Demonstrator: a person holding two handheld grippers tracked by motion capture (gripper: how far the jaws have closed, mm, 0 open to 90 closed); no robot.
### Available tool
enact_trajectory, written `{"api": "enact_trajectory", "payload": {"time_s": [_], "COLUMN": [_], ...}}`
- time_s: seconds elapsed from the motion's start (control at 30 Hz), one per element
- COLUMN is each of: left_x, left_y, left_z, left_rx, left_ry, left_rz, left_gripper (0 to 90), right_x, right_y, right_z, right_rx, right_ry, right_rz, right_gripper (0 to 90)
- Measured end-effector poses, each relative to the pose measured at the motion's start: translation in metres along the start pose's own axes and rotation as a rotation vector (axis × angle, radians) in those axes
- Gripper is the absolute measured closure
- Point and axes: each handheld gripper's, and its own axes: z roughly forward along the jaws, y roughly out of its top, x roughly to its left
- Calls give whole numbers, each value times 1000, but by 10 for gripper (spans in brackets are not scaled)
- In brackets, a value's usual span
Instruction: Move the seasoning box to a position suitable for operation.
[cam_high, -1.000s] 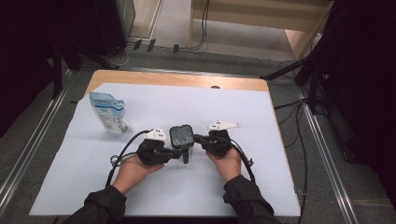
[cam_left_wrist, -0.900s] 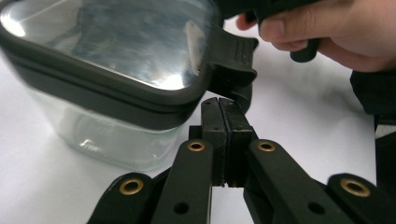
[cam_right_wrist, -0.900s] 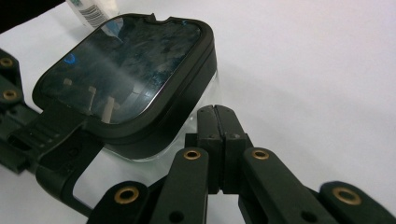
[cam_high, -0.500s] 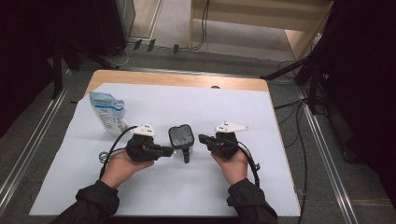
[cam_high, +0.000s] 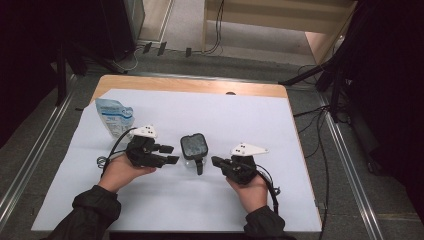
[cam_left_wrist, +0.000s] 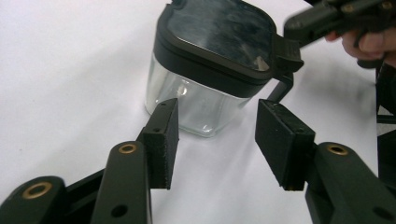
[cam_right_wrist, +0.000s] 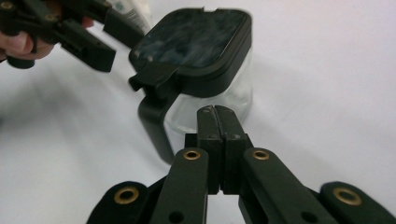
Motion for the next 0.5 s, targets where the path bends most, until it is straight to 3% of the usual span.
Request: {"api": "enact_trajectory", "payload": {"time_s": [0.5], "left_x": [6], "left_y": [-1], "left_z": [1], "left_rx": [-1], "left_ry": [12], "left_rz": [-1], "left_gripper": [393], "right_x": [32], "right_y": [-4], "right_z": [13], "right_rx": [6], "right_ry": [48], "right_rz": [-57], "right_gripper": [900]}}
